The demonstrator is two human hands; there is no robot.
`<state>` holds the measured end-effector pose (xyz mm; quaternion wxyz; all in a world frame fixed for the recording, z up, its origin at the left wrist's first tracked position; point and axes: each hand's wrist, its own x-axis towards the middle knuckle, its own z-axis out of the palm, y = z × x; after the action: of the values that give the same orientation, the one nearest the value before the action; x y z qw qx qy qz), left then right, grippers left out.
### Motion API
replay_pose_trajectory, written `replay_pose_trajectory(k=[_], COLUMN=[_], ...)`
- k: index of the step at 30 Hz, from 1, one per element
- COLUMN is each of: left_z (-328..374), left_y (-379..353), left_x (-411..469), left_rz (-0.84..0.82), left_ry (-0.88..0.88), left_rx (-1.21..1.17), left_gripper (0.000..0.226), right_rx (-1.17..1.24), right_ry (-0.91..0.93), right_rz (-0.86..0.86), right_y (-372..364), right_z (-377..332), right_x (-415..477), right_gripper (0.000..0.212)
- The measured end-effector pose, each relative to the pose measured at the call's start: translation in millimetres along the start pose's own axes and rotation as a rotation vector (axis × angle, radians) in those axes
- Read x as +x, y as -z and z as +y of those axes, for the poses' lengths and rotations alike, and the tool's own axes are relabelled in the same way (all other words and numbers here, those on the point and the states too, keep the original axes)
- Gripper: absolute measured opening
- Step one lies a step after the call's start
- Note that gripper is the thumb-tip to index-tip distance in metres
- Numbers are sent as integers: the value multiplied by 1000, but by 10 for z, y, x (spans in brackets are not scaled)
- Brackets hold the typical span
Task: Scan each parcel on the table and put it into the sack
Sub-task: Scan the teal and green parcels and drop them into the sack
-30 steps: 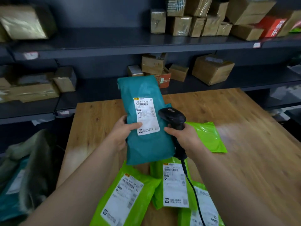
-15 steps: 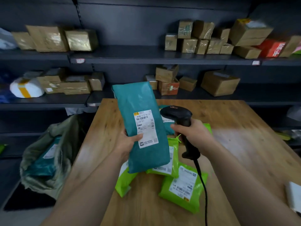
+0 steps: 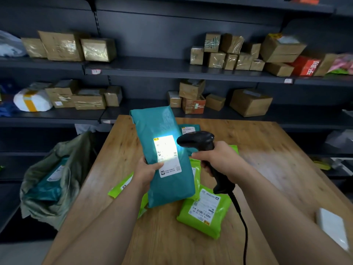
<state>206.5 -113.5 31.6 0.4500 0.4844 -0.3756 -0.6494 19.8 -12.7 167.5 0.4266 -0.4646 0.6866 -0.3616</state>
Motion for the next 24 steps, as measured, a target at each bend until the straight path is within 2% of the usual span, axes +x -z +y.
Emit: replay_pose_trajectory(k=[15, 19, 24], left_z=[-104, -72, 101], left_y=[44, 55, 201], left_x=[74, 30, -125], left_rz=[8, -3, -20], left_ry=[47, 36, -14], left_rx=[-69, -84, -70], left_gripper=[43, 41, 39], right_rx=[55, 74, 186], right_ry=[-27, 25, 70], right_rz=[-14, 4, -47], right_y=[70, 70, -109], right_z=[-33, -23, 26], right_x=[-178, -160, 0], right_gripper=[21, 22, 12])
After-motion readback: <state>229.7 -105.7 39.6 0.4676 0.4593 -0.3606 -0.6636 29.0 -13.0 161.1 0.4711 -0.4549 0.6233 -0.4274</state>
